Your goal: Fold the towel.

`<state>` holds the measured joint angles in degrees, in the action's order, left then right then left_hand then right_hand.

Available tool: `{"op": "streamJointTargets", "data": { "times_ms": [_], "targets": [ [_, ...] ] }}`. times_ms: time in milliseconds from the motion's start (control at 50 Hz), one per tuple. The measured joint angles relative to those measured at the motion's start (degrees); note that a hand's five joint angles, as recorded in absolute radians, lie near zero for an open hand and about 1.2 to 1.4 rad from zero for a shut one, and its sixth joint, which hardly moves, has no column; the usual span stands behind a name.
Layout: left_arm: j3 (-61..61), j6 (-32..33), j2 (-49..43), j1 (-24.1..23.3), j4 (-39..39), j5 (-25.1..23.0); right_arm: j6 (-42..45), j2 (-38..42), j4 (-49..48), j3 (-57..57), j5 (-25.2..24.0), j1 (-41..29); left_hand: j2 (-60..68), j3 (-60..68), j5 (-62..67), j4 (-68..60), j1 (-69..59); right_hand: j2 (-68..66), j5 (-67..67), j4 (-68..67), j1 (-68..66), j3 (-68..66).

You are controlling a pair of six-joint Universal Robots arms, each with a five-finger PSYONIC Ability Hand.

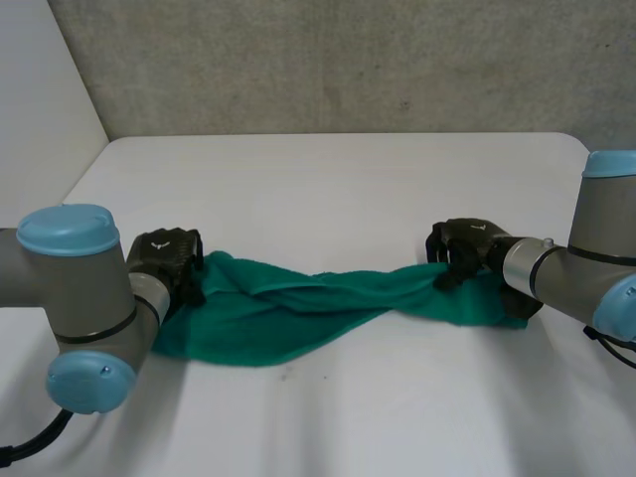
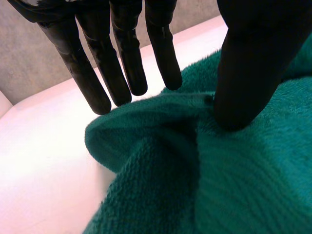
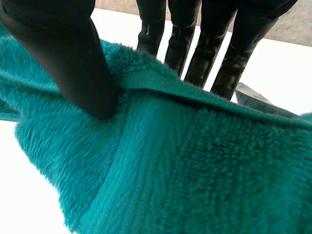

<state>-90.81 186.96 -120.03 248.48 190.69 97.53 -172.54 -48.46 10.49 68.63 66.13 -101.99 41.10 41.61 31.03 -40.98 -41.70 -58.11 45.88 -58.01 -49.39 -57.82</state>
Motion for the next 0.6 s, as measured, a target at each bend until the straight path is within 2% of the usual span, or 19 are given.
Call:
{"op": "streamJointTargets", "data": {
  "times_ms": [100,220,340,380,400,440,460,600],
  "targets": [
    [0.56,0.65,-1.24,0.35,0.03,-0.04,-0.39,0.07,-1.0,-0.55,0.45,0.0,0.0,0.0,0.0,0.0,0.0,-1.79,2.1,-2.45,-1.31,-1.97],
    [1.44,1.07,-2.28,0.62,0.05,-0.06,-0.55,-0.18,-1.25,-0.61,0.59,-0.11,0.05,0.0,0.04,-0.01,0.0,8.13,-4.45,7.76,6.13,7.68],
    [1.98,1.07,-2.37,1.01,0.11,-0.06,-0.4,-0.08,-1.12,-0.56,0.54,-0.16,3.81,3.31,3.16,-3.96,-3.58,8.94,-5.76,9.17,6.79,9.27],
    [2.07,1.06,-2.36,1.17,0.14,-0.06,-0.33,0.0,-1.16,-0.6,0.53,-0.11,4.34,3.8,3.58,-4.45,-3.99,7.38,-4.92,7.53,5.75,7.41],
    [2.1,1.06,-2.37,1.24,0.17,-0.08,-0.32,0.03,-1.2,-0.64,0.53,-0.08,4.47,3.93,3.65,-4.5,-4.04,2.19,-1.11,2.7,1.64,2.51],
    [2.1,1.06,-2.37,1.24,0.17,-0.08,-0.32,0.03,-1.2,-0.64,0.53,-0.08,4.47,3.93,3.65,-4.5,-4.04,2.19,-1.11,2.7,1.64,2.51],
    [2.18,1.08,-2.43,1.39,0.24,-0.19,-0.34,0.05,-1.32,-0.82,0.58,0.02,4.57,4.05,3.65,-4.71,-4.04,-7.99,8.31,-8.01,-6.53,-7.71],
    [3.1,1.12,-3.81,1.52,0.43,-3.08,-0.34,-0.43,-1.43,-1.16,1.28,0.19,4.61,4.07,3.65,-4.7,-4.02,-9.38,10.28,-10.18,-6.91,-9.46]
  ]
}}
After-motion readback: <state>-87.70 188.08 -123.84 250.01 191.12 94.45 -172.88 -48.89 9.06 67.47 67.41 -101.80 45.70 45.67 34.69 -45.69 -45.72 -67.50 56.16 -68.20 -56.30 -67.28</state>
